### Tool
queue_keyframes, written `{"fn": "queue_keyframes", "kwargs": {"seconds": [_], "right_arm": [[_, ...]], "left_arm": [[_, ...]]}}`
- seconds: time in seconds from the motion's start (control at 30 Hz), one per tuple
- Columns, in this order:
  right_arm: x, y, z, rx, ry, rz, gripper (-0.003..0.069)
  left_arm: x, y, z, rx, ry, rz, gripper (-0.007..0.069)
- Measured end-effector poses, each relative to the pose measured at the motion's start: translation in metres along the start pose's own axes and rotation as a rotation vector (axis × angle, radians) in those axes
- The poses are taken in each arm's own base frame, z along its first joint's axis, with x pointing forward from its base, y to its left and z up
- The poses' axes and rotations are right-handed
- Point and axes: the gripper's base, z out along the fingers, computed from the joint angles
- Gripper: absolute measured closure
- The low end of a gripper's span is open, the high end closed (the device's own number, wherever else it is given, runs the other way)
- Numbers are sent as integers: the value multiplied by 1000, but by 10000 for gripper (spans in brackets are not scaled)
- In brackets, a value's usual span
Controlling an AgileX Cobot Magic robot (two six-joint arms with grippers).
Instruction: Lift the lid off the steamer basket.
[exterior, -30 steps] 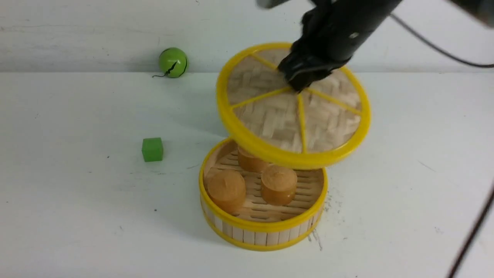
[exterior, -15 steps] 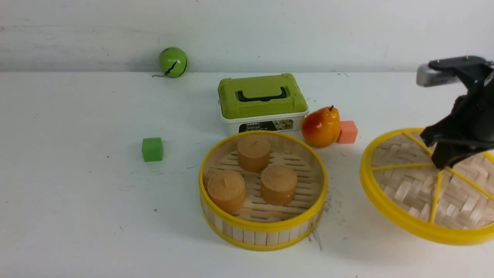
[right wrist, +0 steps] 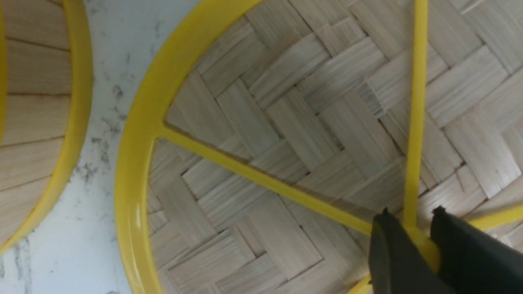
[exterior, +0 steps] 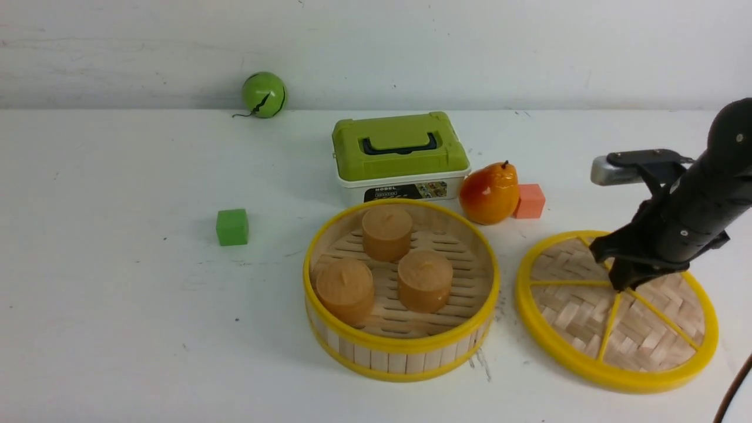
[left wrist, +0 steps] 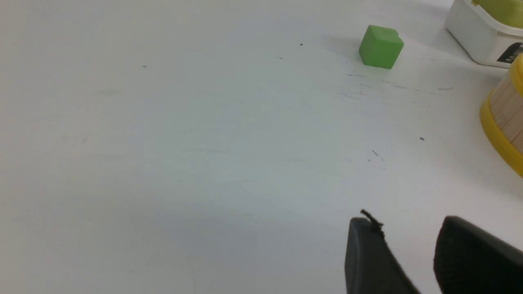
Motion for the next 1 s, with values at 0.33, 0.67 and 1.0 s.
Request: {"fn": "queue_keyframes", "kwargs": {"seconds": [0.33, 0.67, 1.0], "right_arm": [[-1, 8, -29, -38, -61, 24, 311], [39, 37, -195, -57, -483, -44, 371], [171, 51, -251, -52, -788, -86, 661]], "left_arm": [[0, 0, 0, 0, 0, 0, 385], [0, 0, 0, 0, 0, 0, 385], [1, 0, 0, -1, 6, 0, 385]]}}
